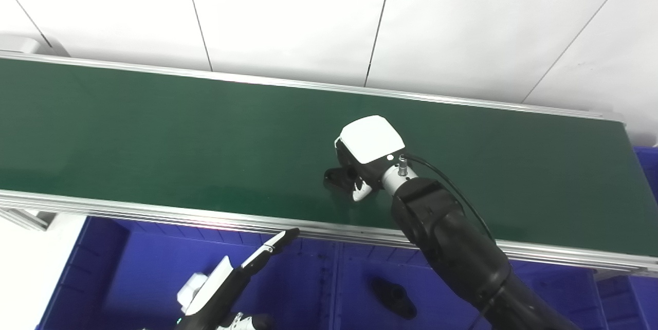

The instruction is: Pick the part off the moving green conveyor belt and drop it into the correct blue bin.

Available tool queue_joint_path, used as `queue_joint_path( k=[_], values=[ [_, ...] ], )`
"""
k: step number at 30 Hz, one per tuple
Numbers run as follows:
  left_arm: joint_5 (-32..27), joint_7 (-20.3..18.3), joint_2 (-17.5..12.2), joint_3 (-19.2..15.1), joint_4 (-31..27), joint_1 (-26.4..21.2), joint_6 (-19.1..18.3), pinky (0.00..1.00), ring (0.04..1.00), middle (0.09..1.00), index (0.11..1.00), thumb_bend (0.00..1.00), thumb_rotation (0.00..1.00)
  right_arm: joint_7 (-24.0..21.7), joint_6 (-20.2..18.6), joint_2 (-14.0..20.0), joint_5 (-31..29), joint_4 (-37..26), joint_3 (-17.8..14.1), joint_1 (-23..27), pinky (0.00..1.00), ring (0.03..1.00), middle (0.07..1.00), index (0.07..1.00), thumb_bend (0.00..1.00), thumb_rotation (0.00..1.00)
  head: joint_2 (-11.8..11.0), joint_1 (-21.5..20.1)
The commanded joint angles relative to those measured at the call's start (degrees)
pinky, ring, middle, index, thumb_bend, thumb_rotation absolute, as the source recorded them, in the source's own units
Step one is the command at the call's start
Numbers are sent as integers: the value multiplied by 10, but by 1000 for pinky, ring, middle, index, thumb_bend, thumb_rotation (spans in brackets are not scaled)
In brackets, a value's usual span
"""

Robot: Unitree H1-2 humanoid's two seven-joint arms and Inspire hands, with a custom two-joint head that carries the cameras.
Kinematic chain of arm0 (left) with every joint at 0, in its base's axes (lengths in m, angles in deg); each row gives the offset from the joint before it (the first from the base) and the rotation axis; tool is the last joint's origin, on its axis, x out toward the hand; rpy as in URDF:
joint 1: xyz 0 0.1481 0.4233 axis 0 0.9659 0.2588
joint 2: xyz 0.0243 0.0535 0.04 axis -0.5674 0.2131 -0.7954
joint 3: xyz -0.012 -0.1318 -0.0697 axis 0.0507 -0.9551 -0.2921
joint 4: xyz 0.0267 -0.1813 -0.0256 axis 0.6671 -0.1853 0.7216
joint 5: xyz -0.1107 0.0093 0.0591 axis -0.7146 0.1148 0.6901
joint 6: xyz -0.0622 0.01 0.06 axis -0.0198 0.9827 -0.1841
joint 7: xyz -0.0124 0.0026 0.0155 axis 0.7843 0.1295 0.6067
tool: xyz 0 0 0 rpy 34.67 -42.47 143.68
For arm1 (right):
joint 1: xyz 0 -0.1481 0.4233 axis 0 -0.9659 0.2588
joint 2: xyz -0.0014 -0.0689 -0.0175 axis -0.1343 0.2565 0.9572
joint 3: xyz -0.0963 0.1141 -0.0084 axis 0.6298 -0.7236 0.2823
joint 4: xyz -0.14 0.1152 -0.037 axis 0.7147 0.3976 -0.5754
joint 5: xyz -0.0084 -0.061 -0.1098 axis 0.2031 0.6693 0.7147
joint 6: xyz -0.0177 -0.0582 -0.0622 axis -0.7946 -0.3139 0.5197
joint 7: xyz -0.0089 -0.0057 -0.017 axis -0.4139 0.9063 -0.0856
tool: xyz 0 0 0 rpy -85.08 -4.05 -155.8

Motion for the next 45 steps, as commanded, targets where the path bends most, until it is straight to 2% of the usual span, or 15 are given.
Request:
queue_joint_path(
  k=[1,2,7,13,16,21,26,32,35,39,45],
  values=[
    [-3,2,4,-1,-13,2,19,899,928,940,939,824,1000,-32,-1,-6,-13,-59,-15,-7,244,330,410,524,523,0,1,0],
    [-3,1,5,-1,-14,2,19,894,927,939,937,824,1000,-42,-6,-8,-17,-81,-26,-11,237,318,440,505,526,0,2,-1],
    [-4,-1,6,-1,-14,3,19,896,929,940,939,821,1000,-90,-12,-18,-15,-178,-72,-29,235,311,475,488,529,0,4,-1],
    [-7,0,8,-3,-15,3,19,890,923,936,933,816,1000,-106,-7,-43,-25,-274,-133,-65,214,302,476,488,528,0,10,1],
    [-5,0,7,-4,-16,1,20,881,916,933,931,817,1000,-99,3,-51,-34,-304,-157,-83,168,251,472,486,530,0,11,3],
    [-8,-1,4,-5,-20,3,20,879,913,932,932,812,1000,-103,13,-65,-30,-334,-177,-107,143,220,471,485,531,0,14,3],
    [-11,-6,4,-8,-25,5,17,889,923,937,934,815,1000,-109,13,-84,-27,-373,-187,-161,136,220,471,485,531,0,22,-2],
    [-14,-11,7,-13,-32,6,14,897,929,942,942,811,1000,-38,20,-108,-84,-384,-210,-269,158,208,470,485,529,0,35,6],
    [-25,-14,11,-15,-38,3,8,894,922,937,940,790,1000,37,46,-108,-121,-368,-214,-342,160,205,470,485,529,0,49,18],
    [-53,-27,16,-13,-44,-1,-12,899,929,944,948,790,1000,122,79,-107,-175,-341,-222,-397,175,231,471,486,529,0,57,33],
    [-50,-35,24,-14,-55,-7,-39,922,948,961,964,816,1000,221,128,-99,-267,-289,-241,-460,165,230,472,487,527,0,63,50]
  ],
)
